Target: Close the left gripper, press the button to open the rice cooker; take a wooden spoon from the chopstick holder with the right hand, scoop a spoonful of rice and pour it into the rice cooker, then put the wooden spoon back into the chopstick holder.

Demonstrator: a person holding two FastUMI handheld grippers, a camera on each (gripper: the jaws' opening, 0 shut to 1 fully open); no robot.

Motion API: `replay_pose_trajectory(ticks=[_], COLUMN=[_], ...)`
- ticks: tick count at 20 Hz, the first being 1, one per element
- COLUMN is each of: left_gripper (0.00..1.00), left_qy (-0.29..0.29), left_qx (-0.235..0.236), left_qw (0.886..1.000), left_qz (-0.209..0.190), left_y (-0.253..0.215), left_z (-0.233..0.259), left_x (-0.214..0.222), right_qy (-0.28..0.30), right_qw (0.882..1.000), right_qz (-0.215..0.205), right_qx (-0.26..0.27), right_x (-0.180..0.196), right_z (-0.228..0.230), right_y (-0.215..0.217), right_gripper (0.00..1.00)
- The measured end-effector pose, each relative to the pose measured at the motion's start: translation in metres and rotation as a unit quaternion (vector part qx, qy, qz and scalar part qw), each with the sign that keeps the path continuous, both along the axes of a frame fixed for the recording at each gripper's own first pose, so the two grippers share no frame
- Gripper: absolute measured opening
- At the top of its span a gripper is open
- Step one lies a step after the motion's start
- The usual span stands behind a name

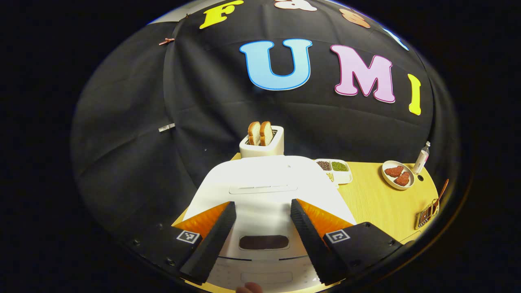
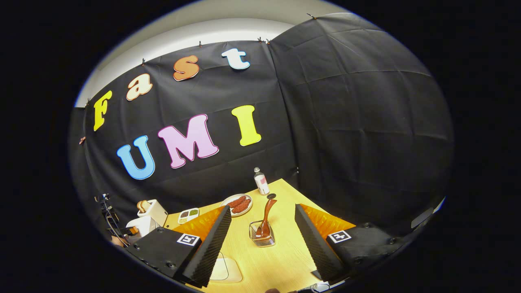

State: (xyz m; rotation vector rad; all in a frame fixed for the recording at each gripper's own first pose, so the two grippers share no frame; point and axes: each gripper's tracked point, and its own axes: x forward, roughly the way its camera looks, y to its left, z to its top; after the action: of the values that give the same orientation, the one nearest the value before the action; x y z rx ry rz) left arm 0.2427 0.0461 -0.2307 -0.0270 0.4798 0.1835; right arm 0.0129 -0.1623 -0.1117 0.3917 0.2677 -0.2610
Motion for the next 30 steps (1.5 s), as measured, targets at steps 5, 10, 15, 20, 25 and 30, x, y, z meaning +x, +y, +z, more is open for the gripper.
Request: replay_pose_trajectory(ticks=[5,10,15,20,25,30], left_gripper=[0.97,0.97,0.98,0.99,0.99,0.96], left_qy=[-0.013,-0.015,0.005,0.026,0.012,-0.008], left_qx=[-0.004,-0.005,-0.003,-0.025,-0.013,0.006], left_qw=[1.0,1.0,1.0,0.999,1.0,0.999], left_qz=[-0.003,0.014,0.006,0.004,-0.017,-0.039], left_y=[-0.001,-0.004,-0.005,-0.006,-0.006,-0.004], left_z=[-0.005,-0.011,-0.014,-0.015,-0.014,0.002], left_x=[-0.002,-0.005,-0.007,-0.006,-0.005,-0.005], right_qy=[-0.001,0.013,0.016,0.02,0.01,0.006], right_qw=[0.999,0.996,0.993,0.989,0.99,0.99], right_qz=[0.036,0.089,0.113,0.135,0.136,0.134], right_qx=[-0.002,-0.024,-0.028,-0.051,-0.039,-0.037], right_x=[0.012,0.033,0.046,0.043,0.034,0.025], right_z=[-0.004,-0.009,-0.001,-0.001,0.003,0.005], right_y=[0.024,0.043,0.055,0.068,0.074,0.074], right_gripper=[0.98,0.99,0.99,0.99,0.99,0.99])
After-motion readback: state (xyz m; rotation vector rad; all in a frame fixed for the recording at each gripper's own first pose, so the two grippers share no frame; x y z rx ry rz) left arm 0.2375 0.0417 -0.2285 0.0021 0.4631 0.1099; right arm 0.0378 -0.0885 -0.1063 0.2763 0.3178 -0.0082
